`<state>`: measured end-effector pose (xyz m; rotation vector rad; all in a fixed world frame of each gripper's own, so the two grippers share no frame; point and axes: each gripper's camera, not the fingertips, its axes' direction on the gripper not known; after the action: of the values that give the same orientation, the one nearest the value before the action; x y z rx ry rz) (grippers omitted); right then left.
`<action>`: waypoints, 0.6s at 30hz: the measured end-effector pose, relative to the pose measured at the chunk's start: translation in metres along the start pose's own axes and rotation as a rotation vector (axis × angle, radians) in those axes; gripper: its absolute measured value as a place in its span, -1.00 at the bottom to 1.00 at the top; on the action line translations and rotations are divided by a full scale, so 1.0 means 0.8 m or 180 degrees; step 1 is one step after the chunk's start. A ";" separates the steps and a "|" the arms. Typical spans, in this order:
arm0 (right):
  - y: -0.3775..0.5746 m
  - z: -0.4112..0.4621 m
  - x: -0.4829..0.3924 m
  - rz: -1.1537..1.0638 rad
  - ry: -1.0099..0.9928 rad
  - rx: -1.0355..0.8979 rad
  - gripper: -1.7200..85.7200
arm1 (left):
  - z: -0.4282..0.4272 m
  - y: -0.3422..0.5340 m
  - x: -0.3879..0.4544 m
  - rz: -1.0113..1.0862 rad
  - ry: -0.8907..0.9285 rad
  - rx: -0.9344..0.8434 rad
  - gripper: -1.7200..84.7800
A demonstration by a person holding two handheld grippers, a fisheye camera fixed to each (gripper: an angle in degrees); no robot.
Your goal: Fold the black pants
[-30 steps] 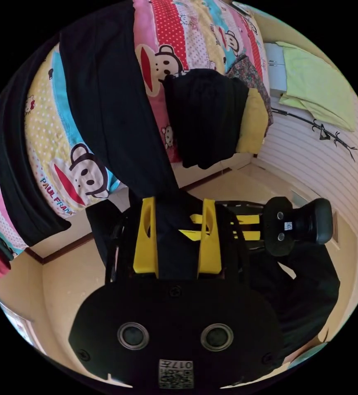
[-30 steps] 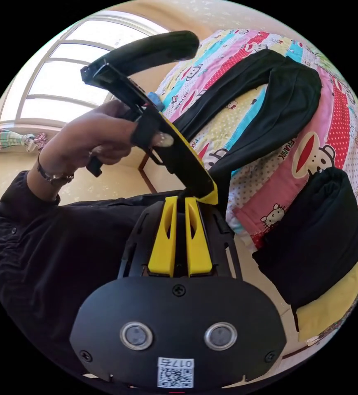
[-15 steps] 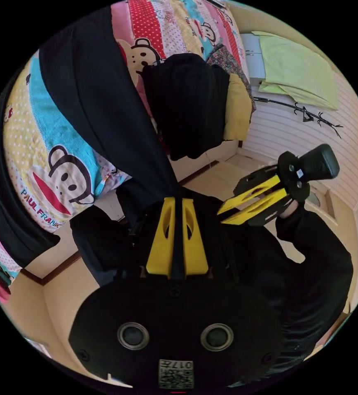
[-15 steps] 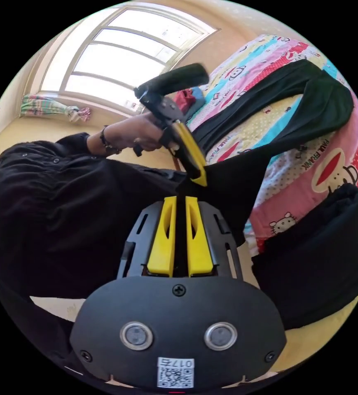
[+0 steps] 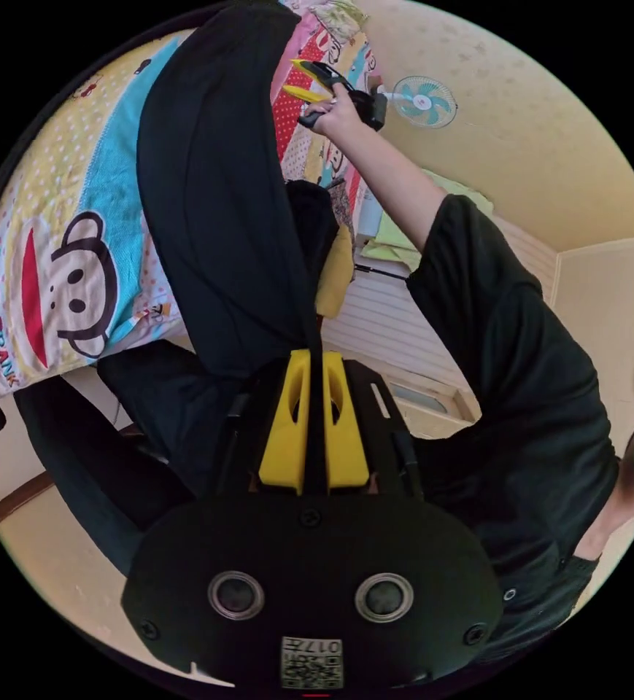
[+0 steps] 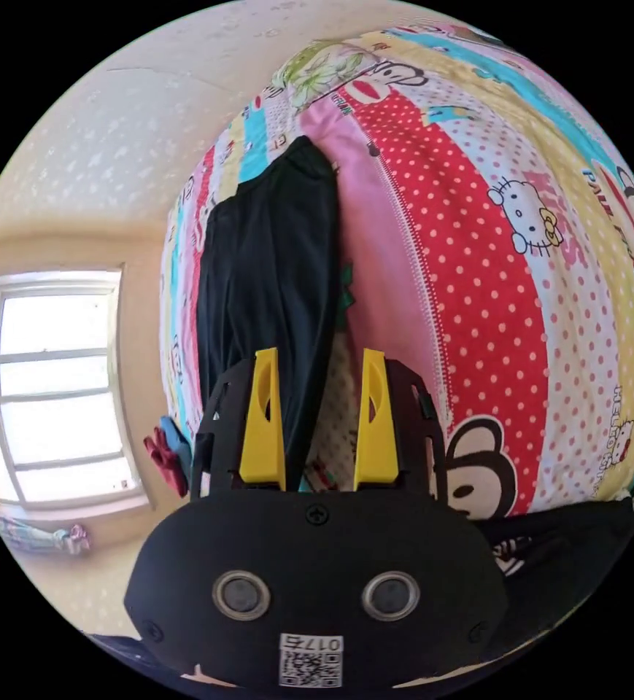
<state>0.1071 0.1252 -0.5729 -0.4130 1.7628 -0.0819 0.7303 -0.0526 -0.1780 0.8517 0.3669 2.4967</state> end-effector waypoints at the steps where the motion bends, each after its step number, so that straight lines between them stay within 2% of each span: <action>1: -0.010 0.018 -0.003 0.0118 0.0006 0.0077 -0.71 | -0.019 0.005 -0.008 0.0013 0.0350 0.0071 -0.89; 2: -0.019 0.033 -0.007 0.0230 -0.0102 0.0143 -0.78 | -0.029 0.008 -0.013 0.0019 0.0536 0.0110 -0.89; 4: -0.027 0.044 -0.024 0.0256 -0.0356 0.0356 -0.87 | -0.075 0.025 -0.036 0.0015 0.1299 0.0317 -0.90; 6: -0.037 0.053 -0.065 -0.0082 -0.0483 0.0492 -0.90 | -0.110 0.042 -0.055 -0.0020 0.1785 0.0480 -0.90; 10: -0.064 0.103 -0.225 -0.1187 -0.0322 0.0204 -0.92 | -0.193 0.094 -0.112 -0.0036 0.2969 0.0914 -0.92; 13: -0.080 0.177 -0.325 -0.1335 -0.0476 -0.0024 -0.92 | -0.254 0.135 -0.162 -0.0198 0.3399 0.1409 -0.93; 16: -0.087 0.279 -0.397 -0.1225 -0.0576 -0.0183 -0.90 | -0.317 0.162 -0.215 -0.0441 0.3402 0.1739 -0.94; 18: -0.086 0.348 -0.427 -0.1151 -0.0378 -0.0333 -0.88 | -0.357 0.173 -0.250 -0.0668 0.3261 0.1889 -0.94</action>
<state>0.4495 0.2162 -0.3013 -0.7944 1.5639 -0.2179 0.6417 -0.3010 -0.4448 -0.3764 1.4770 2.4350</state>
